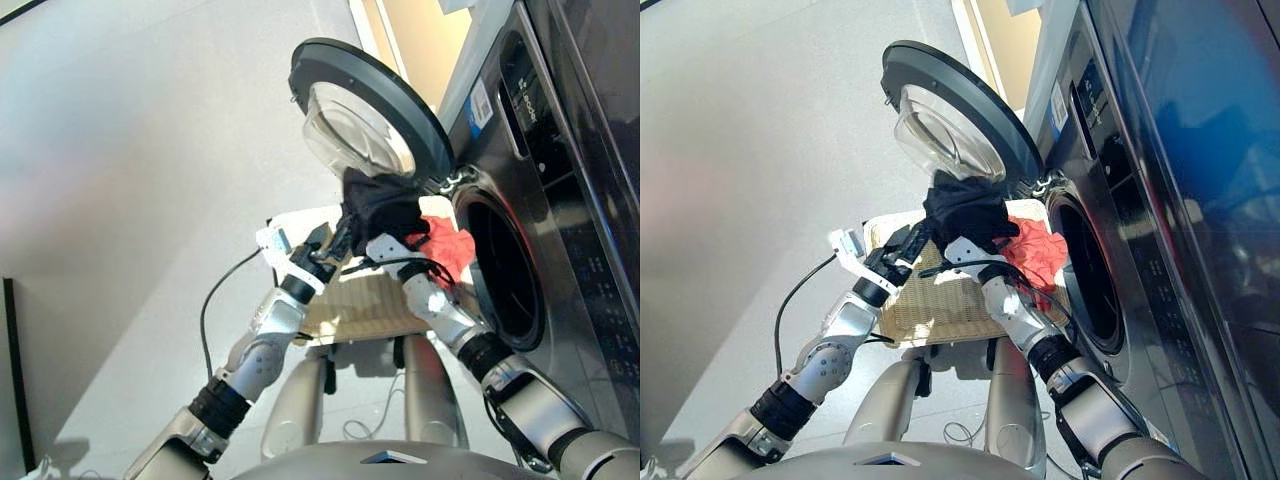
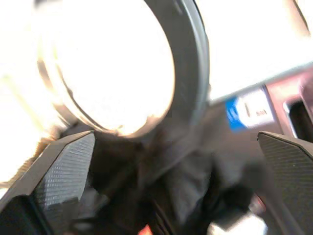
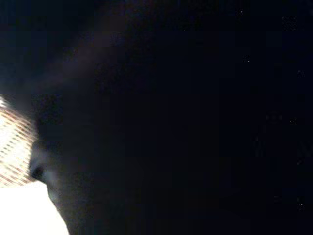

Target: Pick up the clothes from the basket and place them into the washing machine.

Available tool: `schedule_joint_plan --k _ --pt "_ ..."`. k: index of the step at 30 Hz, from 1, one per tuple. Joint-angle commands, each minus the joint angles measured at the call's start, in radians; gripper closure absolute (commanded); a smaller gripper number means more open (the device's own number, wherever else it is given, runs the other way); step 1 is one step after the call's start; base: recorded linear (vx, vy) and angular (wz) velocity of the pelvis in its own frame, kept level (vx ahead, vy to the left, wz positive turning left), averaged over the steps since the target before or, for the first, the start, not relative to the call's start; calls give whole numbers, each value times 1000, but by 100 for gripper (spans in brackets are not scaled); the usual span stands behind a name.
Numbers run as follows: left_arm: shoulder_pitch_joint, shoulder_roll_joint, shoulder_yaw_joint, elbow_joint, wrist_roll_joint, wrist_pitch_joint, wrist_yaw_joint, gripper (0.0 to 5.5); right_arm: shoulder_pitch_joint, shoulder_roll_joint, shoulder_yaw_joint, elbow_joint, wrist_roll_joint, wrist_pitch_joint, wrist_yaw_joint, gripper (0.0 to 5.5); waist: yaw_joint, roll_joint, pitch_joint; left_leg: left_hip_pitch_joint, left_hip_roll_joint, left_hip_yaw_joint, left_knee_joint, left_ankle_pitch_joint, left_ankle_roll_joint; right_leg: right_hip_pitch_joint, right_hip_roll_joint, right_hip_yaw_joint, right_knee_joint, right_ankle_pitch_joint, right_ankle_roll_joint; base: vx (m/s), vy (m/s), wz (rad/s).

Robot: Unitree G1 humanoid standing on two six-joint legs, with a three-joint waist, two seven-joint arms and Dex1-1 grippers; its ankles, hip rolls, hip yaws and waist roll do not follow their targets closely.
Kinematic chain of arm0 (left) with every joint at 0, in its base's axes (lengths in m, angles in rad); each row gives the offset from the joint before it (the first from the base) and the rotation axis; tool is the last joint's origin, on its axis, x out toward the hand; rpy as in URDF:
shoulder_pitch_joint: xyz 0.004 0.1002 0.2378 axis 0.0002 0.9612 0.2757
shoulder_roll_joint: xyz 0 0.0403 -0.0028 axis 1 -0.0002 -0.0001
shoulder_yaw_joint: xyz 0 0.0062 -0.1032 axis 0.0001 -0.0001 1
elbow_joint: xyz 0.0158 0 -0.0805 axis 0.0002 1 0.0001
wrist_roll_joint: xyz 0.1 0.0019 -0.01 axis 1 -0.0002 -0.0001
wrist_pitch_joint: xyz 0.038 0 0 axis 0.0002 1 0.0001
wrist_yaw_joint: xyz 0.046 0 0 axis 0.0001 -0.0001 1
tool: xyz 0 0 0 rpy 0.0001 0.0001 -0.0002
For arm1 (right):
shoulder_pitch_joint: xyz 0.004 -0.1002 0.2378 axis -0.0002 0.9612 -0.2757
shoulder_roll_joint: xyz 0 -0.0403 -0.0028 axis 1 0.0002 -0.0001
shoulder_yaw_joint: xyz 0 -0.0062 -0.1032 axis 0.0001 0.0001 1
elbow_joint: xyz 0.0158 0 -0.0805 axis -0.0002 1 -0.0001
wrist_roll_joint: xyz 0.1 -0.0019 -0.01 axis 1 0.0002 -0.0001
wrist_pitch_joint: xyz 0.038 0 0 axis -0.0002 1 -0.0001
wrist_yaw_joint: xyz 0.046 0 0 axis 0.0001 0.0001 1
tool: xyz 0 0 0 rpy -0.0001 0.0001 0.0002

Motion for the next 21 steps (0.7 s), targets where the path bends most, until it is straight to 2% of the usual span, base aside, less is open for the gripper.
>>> schedule_joint_plan --k 1,3,6,9,13,18,21 --pt "7 26 70 -139 50 -102 30 0 -30 64 -60 -17 72 -72 -84 550 3 -13 -2 2 -46 5 103 -123 33 137 -5 9 -276 107 95 0 0 0" --pt "27 7 121 -118 90 -141 79 0 -17 73 -115 3 105 -75 -133 550 5 -8 3 -5 -51 6 101 -122 34 126 -8 10 -273 110 95 0 0 0" --pt "28 -19 164 -53 136 -173 131 0 -2 69 -151 6 159 -78 -150 550 3 -1 12 -12 -54 10 99 -120 35 110 -12 13 -268 114 95 0 0 0" --pt "31 -32 191 10 153 -179 152 0 2 61 -184 10 199 -79 -163 550 2 5 21 -23 -57 13 99 -117 35 98 -16 13 -266 117 96 0 0 0" --pt "27 -49 225 111 245 -180 201 0 2 52 -264 13 247 -92 -217 550 -5 17 37 -51 -66 17 100 -112 36 66 -22 17 -260 122 97 0 0 0" --pt "21 -62 229 202 329 -185 226 0 -74 44 -403 71 367 -116 -304 550 -1 47 68 -127 -76 27 118 -114 42 -31 -34 26 -218 123 97 -30 67 21" --pt "21 -58 223 215 353 -183 233 0 -107 43 -463 55 440 -145 -329 550 1 55 77 -169 -79 29 136 -117 45 -83 -34 33 -187 117 95 -9 20 11"
